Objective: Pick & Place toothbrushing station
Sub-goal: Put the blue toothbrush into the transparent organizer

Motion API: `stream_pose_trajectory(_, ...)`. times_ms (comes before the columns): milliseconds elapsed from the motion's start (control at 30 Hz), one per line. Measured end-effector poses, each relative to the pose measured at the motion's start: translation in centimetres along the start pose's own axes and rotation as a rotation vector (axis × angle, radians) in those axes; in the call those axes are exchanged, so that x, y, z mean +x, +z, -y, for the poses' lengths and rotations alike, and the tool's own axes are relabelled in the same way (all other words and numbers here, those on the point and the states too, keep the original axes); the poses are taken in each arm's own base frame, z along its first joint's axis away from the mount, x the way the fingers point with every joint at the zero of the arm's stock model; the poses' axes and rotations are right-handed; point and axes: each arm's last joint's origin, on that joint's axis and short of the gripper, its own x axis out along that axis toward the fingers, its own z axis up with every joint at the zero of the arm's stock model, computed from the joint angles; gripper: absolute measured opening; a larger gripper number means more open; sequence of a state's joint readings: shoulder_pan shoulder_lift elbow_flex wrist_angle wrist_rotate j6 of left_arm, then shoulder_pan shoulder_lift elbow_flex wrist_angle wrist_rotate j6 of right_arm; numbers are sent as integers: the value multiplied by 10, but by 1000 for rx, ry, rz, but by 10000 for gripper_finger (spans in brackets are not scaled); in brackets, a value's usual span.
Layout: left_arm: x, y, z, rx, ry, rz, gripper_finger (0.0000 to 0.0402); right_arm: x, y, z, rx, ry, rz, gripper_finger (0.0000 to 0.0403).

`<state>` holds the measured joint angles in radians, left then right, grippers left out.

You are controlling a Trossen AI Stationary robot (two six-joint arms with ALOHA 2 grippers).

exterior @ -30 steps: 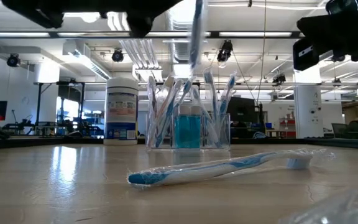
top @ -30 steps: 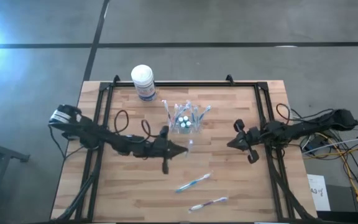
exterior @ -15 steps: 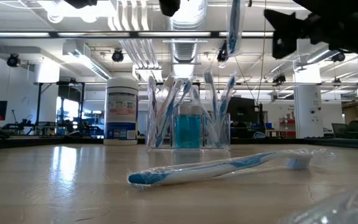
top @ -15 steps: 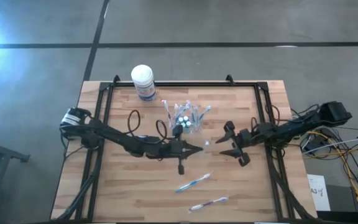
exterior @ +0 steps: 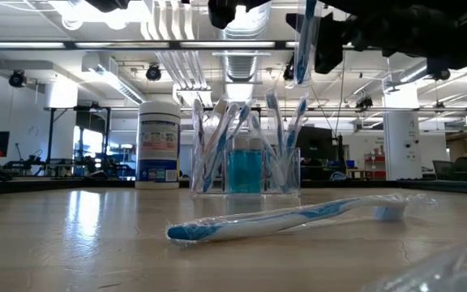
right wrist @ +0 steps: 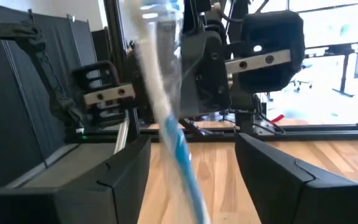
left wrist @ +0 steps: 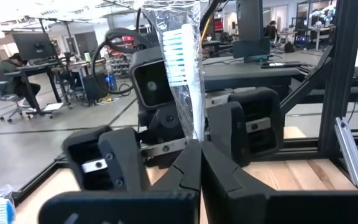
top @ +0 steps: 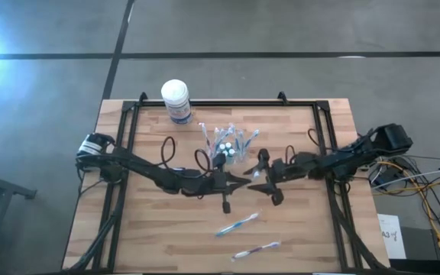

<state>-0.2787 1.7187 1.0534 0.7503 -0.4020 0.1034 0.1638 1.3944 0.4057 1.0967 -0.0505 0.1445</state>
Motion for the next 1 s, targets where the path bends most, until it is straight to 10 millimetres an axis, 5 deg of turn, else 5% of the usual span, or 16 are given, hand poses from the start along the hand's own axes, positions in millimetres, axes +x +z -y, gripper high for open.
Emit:
stream_pose_trajectory(600,-2,-1,0,6,28,-14,0,-5,9,-2,-25,3,10,128)
stream_pose_trajectory(1000,-2,-2,0,6,27,-25,0,-2,7,-2,-71,36,-13,20)
